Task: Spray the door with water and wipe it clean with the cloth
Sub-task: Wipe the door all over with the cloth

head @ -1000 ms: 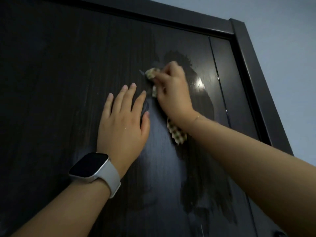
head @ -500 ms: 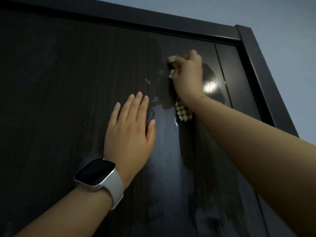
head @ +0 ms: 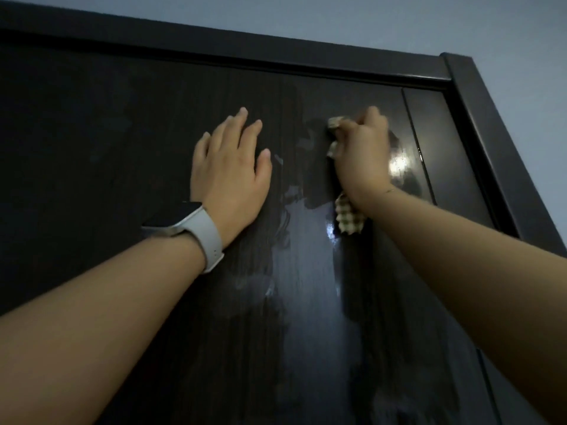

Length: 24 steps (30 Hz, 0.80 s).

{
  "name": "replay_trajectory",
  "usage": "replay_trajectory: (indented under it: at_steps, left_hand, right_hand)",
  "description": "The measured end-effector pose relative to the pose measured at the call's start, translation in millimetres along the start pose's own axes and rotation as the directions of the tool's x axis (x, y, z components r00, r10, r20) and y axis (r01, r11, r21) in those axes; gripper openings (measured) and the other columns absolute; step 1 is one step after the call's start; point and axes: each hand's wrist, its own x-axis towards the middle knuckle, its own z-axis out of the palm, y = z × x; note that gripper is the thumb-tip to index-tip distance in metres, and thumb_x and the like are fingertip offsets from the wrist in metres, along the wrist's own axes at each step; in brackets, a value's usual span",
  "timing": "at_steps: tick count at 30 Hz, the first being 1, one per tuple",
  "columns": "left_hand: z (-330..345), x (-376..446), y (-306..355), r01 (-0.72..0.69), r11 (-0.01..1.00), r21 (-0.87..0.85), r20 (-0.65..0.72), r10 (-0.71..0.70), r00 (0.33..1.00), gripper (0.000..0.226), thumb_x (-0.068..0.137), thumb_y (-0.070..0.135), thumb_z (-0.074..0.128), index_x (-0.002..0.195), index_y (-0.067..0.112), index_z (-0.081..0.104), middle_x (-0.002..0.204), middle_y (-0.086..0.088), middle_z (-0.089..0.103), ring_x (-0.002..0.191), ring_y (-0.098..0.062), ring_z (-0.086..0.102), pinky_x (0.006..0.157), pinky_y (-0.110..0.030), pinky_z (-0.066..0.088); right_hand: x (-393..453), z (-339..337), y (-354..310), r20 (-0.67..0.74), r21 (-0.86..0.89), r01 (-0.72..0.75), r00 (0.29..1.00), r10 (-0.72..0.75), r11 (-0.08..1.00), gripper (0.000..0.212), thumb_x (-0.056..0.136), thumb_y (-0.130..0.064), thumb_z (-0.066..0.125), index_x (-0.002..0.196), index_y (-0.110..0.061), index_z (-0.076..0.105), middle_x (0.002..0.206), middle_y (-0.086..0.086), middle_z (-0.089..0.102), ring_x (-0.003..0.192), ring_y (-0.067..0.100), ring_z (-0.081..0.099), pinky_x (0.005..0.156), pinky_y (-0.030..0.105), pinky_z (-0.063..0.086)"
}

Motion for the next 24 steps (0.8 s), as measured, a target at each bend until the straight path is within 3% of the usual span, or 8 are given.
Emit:
replay_trajectory:
  at_steps: [2,6,8,11,15,19,21,24]
  left_hand:
    - [11,2,5,0.028,1.000,-0.011,0.009,-0.028,1.000,0.051,0.104,0.034,0.035,0.153,0.018,0.031,0.163,-0.004,0.022,0.150,-0.021,0.018,0.122,-0.043,0.012]
    - [24,-2,1,0.021,0.999,0.030,-0.013,-0.021,1.000,0.051,0.103,0.037,0.036,0.151,0.019,0.035,0.161,-0.005,0.027,0.150,-0.022,0.020,0.122,-0.044,0.010]
    - [24,-1,0,0.020,0.999,0.035,-0.031,-0.019,0.999,0.052,0.103,0.038,0.036,0.151,0.019,0.036,0.160,-0.006,0.028,0.149,-0.023,0.021,0.122,-0.044,0.012]
    - [26,-3,1,0.020,0.999,0.037,-0.045,-0.018,0.999,0.053,0.102,0.039,0.029,0.151,0.020,0.037,0.160,-0.005,0.030,0.149,-0.022,0.022,0.121,-0.044,0.013]
    - [27,-4,2,0.004,1.000,0.024,-0.064,-0.003,0.998,0.063,0.094,0.042,0.022,0.148,0.019,0.042,0.157,-0.006,0.035,0.147,-0.023,0.027,0.120,-0.046,0.016]
    - [29,-4,1,0.001,1.000,0.024,-0.087,0.001,0.996,0.062,0.093,0.043,0.024,0.147,0.018,0.043,0.157,-0.007,0.036,0.147,-0.024,0.029,0.119,-0.046,0.018]
    - [31,-4,2,0.000,1.000,0.025,-0.106,0.003,0.994,0.062,0.093,0.043,0.025,0.145,0.017,0.046,0.155,-0.009,0.039,0.145,-0.025,0.032,0.118,-0.047,0.020]
    - [30,-4,0,0.001,1.000,0.025,-0.097,0.001,0.995,0.061,0.093,0.042,0.026,0.145,0.017,0.046,0.155,-0.008,0.039,0.145,-0.025,0.031,0.118,-0.047,0.020]
  right_hand:
    - [-10,8,-24,0.046,0.023,0.149,0.988,-0.150,0.989,0.017,0.091,-0.006,0.054,0.100,-0.002,0.068,0.108,0.016,0.050,0.103,0.028,0.046,0.079,0.030,0.039]
    - [-1,7,-21,0.024,0.054,0.240,0.970,-0.242,0.969,0.021,0.095,-0.012,0.055,0.103,-0.005,0.072,0.095,0.010,0.047,0.094,0.026,0.044,0.074,0.023,0.030]
    - [19,0,12,0.019,0.013,0.148,0.989,-0.148,0.989,0.023,0.093,-0.012,0.056,0.109,-0.007,0.072,0.093,0.008,0.043,0.096,0.029,0.046,0.074,0.023,0.026]
    - [37,-16,59,-0.044,-0.099,-0.059,0.998,0.055,0.993,0.025,0.092,-0.009,0.054,0.108,-0.001,0.071,0.102,0.020,0.050,0.103,0.040,0.049,0.081,0.031,0.035]
    - [48,-3,50,-0.073,-0.132,-0.228,0.973,0.220,0.965,0.024,0.091,-0.007,0.052,0.101,0.006,0.070,0.119,0.023,0.049,0.112,0.036,0.045,0.084,0.029,0.034]
    - [62,37,-26,-0.002,-0.052,-0.036,0.999,0.036,0.998,0.018,0.089,-0.009,0.058,0.101,-0.001,0.070,0.125,0.017,0.049,0.115,0.033,0.045,0.095,0.036,0.041]
    - [65,49,-53,0.038,-0.007,0.066,0.997,-0.065,0.998,0.018,0.093,-0.009,0.055,0.101,-0.004,0.070,0.123,0.011,0.047,0.113,0.028,0.043,0.093,0.035,0.044]
    - [70,45,-46,0.074,0.023,0.122,0.990,-0.123,0.992,0.022,0.095,-0.015,0.056,0.107,-0.005,0.071,0.119,0.011,0.049,0.111,0.028,0.045,0.089,0.032,0.043]
